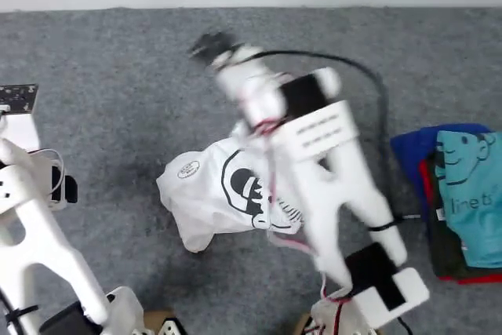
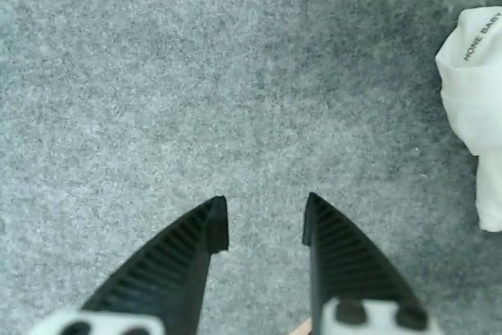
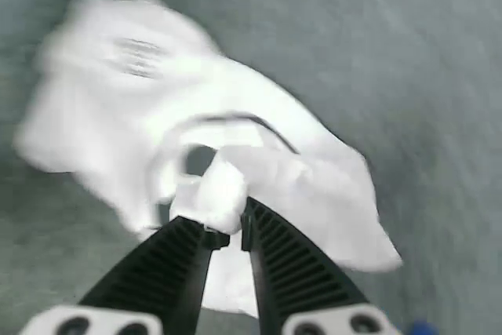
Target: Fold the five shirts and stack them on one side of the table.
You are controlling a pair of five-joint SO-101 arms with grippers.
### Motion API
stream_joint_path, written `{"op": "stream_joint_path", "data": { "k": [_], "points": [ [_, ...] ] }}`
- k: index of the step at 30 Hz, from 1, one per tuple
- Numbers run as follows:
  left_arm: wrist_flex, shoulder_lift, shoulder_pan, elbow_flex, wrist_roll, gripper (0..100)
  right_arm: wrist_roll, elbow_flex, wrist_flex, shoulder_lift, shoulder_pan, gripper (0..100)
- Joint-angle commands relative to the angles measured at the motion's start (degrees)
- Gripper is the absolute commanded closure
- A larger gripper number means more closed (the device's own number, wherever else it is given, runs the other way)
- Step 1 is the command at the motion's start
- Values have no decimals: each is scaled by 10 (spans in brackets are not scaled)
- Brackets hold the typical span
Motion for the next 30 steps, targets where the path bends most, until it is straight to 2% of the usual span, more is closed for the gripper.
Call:
{"op": "stream_joint_path", "data": {
  "k": [1, 4, 6, 8, 10, 12, 14, 19, 23, 30],
  "points": [
    [-4, 1, 0, -4, 38, 840, -7, -47, 28, -29, -146, 989],
    [-25, -3, -1, -4, 64, 840, -7, -50, 47, -25, -258, 988],
    [-26, -3, -1, -4, 75, 840, -7, -49, 48, -24, -308, 986],
    [-26, -3, -1, -4, 76, 840, -6, -50, 56, -27, -327, 946],
    [-25, -3, -1, -4, 74, 840, -15, -53, 63, -29, -324, 861],
    [-25, -3, -1, -4, 74, 840, -51, -60, 67, -29, -300, 774],
    [-25, -3, -1, -4, 74, 840, -72, -70, 64, -29, -258, 733],
    [-24, 1, 1, -3, 74, 840, -76, -84, 45, -22, -124, 732],
    [-24, 1, 4, -3, 74, 840, -107, -49, -50, 12, -33, 732],
    [-23, 2, 4, -2, 74, 840, -116, -15, -123, 175, -16, 732]
  ]
}}
